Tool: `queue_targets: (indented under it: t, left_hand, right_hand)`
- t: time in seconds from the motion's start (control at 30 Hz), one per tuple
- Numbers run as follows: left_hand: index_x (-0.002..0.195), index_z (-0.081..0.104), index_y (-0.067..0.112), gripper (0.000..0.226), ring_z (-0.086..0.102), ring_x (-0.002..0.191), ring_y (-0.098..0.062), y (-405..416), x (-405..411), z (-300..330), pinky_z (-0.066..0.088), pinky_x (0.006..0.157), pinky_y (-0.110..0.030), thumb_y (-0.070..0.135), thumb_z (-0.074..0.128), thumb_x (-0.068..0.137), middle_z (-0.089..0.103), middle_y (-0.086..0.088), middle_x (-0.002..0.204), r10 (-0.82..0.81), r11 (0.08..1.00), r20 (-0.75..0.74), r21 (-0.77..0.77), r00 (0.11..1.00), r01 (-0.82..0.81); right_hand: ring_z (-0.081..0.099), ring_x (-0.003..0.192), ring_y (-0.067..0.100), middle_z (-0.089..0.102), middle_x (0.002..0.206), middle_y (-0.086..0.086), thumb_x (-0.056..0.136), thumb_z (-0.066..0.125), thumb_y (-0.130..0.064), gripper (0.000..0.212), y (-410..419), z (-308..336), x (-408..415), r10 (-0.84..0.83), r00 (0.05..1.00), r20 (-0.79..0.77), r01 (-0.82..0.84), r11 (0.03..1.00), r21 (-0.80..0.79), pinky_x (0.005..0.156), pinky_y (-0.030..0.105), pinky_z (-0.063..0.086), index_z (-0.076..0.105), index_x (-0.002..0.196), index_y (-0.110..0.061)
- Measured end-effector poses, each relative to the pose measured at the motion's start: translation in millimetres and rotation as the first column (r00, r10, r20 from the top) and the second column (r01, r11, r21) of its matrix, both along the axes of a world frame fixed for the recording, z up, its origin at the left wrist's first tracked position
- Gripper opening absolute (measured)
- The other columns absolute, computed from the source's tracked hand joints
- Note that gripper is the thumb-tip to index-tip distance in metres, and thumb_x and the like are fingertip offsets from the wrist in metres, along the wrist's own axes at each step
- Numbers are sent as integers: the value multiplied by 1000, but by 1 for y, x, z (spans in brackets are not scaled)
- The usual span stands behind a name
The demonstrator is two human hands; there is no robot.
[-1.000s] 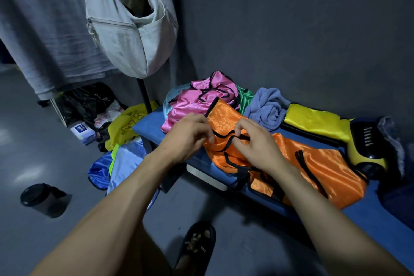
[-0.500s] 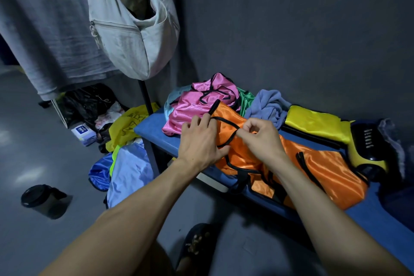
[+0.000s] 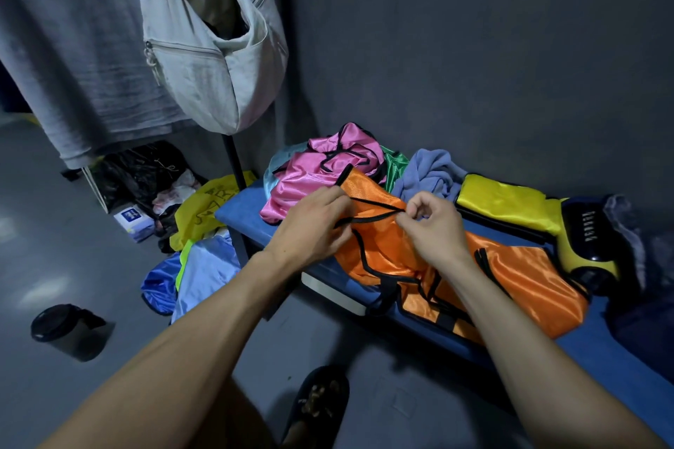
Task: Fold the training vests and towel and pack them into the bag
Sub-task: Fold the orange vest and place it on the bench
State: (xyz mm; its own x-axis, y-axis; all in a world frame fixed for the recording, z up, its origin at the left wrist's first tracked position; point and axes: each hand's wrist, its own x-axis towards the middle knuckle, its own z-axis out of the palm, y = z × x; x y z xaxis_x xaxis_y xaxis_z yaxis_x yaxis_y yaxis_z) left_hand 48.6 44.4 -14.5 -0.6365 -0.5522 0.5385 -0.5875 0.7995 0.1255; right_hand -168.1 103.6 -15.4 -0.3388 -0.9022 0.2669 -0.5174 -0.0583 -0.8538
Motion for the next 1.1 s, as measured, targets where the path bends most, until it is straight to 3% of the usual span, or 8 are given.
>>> queue_targets:
  t: [0.17,0.43,0.57,0.67,0.83,0.93,1.0,1.1]
  left_hand:
    - [107,69,12,10,61,97,-13,-6,16,-1,51,83,-28,18,64,100,67,1,107,-84,977,-105,189,991,103]
    - [105,69,31,20,63,92,8,-12,26,10,45,82,-10,13,63,100,68,31,94,22,813,-340,553,940,181]
    - [119,56,33,21,60,91,-1,-12,21,12,48,79,-23,17,53,106,64,19,102,21,846,-275,517,961,129]
    - [138,47,30,32,61,106,-10,-13,17,16,51,89,-28,21,50,107,65,4,118,56,853,-179,520,982,46]
    - [117,66,25,19,60,105,-9,-15,9,17,47,89,-28,21,52,106,67,8,112,5,872,-179,482,984,83]
    - [111,67,25,18,57,96,-14,-18,2,19,46,84,-32,22,51,107,66,6,99,-23,881,-205,458,978,117]
    - [110,67,24,18,50,92,-6,-17,-3,20,40,81,-23,21,50,107,62,7,92,-33,900,-205,420,978,118]
    - [108,67,22,17,43,88,4,-15,-8,23,31,77,-12,18,51,106,55,23,88,-4,936,-211,343,978,77]
  right_hand:
    - [65,74,14,66,84,-8,90,75,-18,18,1,-4,-10,72,995,-66,-70,997,36,72,32,50,63,89,-31]
    - [66,101,12,71,101,-10,91,77,-18,21,5,0,-23,236,970,-54,-231,969,86,96,45,52,73,96,-38]
    - [68,100,15,73,102,-4,93,74,-20,10,4,-1,-25,249,968,-28,-243,959,143,96,43,53,73,96,-30]
    - [63,82,15,69,95,-2,96,71,-23,2,3,1,-28,242,970,-9,-233,944,235,80,35,49,71,97,-21]
    - [59,69,12,66,85,-3,88,77,-20,16,0,7,-20,277,961,2,-254,878,406,67,27,46,65,97,-21]
    - [61,89,-1,66,115,-10,85,82,-27,40,-2,17,-1,358,934,12,-344,888,306,79,17,46,62,119,-29]
    - [56,117,-1,63,128,-13,81,86,-33,58,-5,22,8,405,914,18,-397,887,236,102,25,43,58,131,-38]
    - [49,132,1,59,135,-10,77,88,-22,74,-10,31,14,501,863,67,-497,817,293,109,26,40,52,138,-40]
